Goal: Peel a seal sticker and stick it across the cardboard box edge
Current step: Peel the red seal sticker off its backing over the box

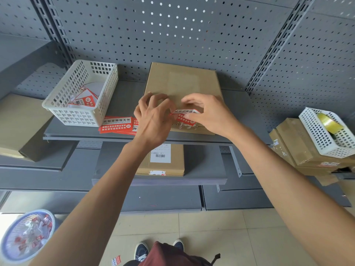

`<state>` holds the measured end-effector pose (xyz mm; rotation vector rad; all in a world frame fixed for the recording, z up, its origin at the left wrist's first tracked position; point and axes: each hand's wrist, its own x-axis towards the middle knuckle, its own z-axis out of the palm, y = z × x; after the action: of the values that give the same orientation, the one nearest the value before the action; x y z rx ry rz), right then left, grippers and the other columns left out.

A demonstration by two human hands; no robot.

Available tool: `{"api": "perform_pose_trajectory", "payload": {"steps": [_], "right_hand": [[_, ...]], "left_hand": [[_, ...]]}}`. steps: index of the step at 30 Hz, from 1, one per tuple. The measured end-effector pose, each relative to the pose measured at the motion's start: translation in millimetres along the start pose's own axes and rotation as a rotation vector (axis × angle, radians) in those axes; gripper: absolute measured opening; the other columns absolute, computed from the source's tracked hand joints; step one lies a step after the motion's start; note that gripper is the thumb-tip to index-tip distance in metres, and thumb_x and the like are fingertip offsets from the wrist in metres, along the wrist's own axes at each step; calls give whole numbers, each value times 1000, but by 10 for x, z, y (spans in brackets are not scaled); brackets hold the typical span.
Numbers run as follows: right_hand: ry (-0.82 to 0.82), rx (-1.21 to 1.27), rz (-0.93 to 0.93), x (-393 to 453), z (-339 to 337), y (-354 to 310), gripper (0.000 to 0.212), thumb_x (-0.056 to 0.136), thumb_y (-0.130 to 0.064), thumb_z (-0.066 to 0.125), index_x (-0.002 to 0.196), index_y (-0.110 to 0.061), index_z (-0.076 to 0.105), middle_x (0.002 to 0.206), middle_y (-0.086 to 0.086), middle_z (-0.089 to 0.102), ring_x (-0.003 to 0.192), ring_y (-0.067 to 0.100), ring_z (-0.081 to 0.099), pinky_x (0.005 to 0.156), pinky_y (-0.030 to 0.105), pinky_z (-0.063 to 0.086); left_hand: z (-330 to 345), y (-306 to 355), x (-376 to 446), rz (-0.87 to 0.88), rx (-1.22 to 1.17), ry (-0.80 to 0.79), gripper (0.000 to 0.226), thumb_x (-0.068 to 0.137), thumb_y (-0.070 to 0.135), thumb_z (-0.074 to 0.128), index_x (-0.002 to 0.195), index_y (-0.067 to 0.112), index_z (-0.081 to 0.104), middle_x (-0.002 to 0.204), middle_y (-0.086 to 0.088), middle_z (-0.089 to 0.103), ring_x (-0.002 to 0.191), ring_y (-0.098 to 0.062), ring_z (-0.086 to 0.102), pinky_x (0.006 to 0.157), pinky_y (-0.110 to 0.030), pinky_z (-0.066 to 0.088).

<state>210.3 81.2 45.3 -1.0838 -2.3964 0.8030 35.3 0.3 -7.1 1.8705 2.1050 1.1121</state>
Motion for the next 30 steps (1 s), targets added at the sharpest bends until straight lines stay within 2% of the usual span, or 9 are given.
{"api": "perform_pose_trajectory", "payload": {"steps": [2, 7, 10, 14, 17, 20, 24, 28, 30], "right_hand": [[15, 10, 14, 5, -4, 20, 36, 86, -14, 78, 120, -23, 70, 130, -5, 69, 122, 8, 62, 110, 26, 45], [61, -147, -25, 2, 15, -2, 6, 87, -16, 76, 93, -15, 77, 126, 0, 72, 119, 18, 65, 108, 32, 44], [66, -159, -16, 2, 28, -12, 5, 90, -16, 72, 89, -15, 77, 126, 0, 72, 113, 17, 68, 103, 26, 46], [53, -149, -26, -2, 5, -11, 6, 90, -13, 71, 88, -13, 77, 124, 3, 73, 102, 4, 66, 98, 23, 49], [51, -135, -37, -15, 2, -15, 6, 89, -9, 71, 89, -9, 77, 116, 6, 76, 106, -4, 61, 100, 25, 49], [49, -127, -36, -21, 8, -8, 5, 89, -10, 72, 91, -9, 77, 118, 5, 75, 117, 3, 64, 103, 29, 50], [24, -99, -20, -35, 6, 1, 7, 89, -11, 73, 94, -10, 77, 130, 5, 70, 124, 6, 62, 104, 17, 46], [26, -69, -6, -41, -9, 21, 8, 88, -14, 75, 95, -13, 78, 130, 1, 69, 120, 9, 65, 107, 31, 50], [45, -75, -13, -60, 0, 30, 14, 87, -16, 76, 101, -15, 77, 129, -1, 70, 117, 11, 67, 106, 34, 51]], "left_hand": [[-5, 8, -9, -5, -8, -5, 13, 93, 26, 65, 105, 24, 61, 145, 2, 48, 146, -36, 22, 110, -55, 20], [-27, 20, -9, -13, -11, -25, 13, 93, 25, 66, 105, 24, 61, 146, 0, 47, 147, -36, 20, 112, -56, 18], [-51, 39, -4, -18, -10, -38, 14, 93, 25, 66, 105, 24, 61, 146, 1, 46, 147, -35, 19, 113, -55, 17], [-66, 52, -3, -20, -1, -58, 15, 92, 23, 65, 107, 23, 59, 145, 1, 46, 147, -34, 18, 113, -56, 17], [-83, 70, 19, -26, 0, -71, 18, 91, 27, 65, 106, 26, 57, 141, 2, 47, 146, -36, 20, 113, -58, 20], [-85, 93, 33, -31, 18, -87, 17, 92, 32, 63, 108, 29, 57, 140, 2, 46, 144, -35, 20, 112, -58, 21], [-67, 81, 30, -26, 60, -88, 17, 93, 30, 62, 109, 27, 62, 144, 0, 45, 145, -36, 20, 112, -58, 21], [-71, 68, 32, -23, 59, -92, 15, 93, 29, 64, 108, 27, 63, 146, -1, 44, 146, -37, 18, 112, -58, 19], [-70, 68, 31, -24, 60, -94, 15, 94, 29, 64, 108, 26, 62, 146, -1, 43, 146, -36, 17, 113, -58, 19]]}}
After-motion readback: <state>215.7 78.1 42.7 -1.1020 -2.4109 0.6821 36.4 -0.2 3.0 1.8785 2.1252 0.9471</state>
